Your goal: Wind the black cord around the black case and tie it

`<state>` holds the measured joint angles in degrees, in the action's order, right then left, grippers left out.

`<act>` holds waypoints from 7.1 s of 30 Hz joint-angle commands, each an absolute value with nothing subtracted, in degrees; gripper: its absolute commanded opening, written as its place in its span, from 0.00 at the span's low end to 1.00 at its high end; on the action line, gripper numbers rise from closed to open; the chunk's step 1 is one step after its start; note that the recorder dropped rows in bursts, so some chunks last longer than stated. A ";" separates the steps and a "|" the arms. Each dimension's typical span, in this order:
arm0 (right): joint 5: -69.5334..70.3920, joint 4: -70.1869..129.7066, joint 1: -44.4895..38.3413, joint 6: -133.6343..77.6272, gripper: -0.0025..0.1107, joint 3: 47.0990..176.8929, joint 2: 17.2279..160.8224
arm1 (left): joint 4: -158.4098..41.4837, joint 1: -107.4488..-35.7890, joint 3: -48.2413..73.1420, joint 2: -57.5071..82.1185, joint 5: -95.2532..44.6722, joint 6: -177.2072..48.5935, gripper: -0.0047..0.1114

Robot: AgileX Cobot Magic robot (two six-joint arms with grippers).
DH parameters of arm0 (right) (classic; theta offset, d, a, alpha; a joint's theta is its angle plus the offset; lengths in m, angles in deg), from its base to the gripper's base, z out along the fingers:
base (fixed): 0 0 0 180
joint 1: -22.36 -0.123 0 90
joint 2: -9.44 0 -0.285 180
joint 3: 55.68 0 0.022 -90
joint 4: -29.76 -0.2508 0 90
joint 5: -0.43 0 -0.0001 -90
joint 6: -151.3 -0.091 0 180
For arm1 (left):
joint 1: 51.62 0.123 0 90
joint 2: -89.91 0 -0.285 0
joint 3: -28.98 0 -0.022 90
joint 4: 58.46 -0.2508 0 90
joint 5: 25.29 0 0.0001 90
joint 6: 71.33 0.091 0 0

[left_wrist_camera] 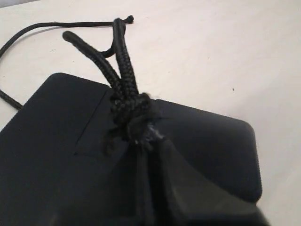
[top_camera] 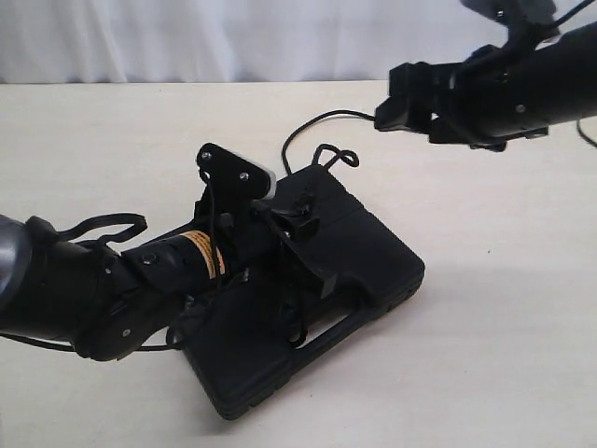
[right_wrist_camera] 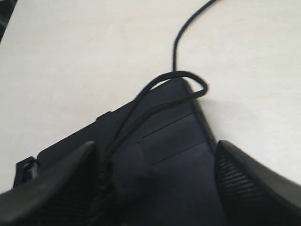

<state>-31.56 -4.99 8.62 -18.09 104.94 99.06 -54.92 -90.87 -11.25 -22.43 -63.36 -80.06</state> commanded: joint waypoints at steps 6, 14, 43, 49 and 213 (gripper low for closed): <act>-34.58 -2.52 14.54 -18.66 0.60 104.99 98.87 | -62.72 -91.00 -10.86 -22.39 -67.69 -77.19 0.04; -38.85 -2.11 21.02 -19.43 0.60 112.26 111.02 | -62.46 -91.00 -10.86 -16.71 -67.58 -70.21 0.04; -43.87 -3.34 25.56 20.87 0.60 170.82 164.15 | -54.38 -91.00 -10.86 -13.54 -61.14 -65.97 0.04; -48.66 -1.36 25.56 19.57 0.59 170.82 164.27 | -54.38 -91.00 -10.86 -13.44 -61.24 -65.97 0.04; -69.53 -8.60 19.57 -1.98 0.06 131.04 135.07 | -79.78 -86.26 -18.21 -6.83 -48.53 -30.63 0.04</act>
<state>-69.43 -9.09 19.52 -2.96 132.12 135.70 -80.48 -86.28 -18.56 -6.06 -47.98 -30.09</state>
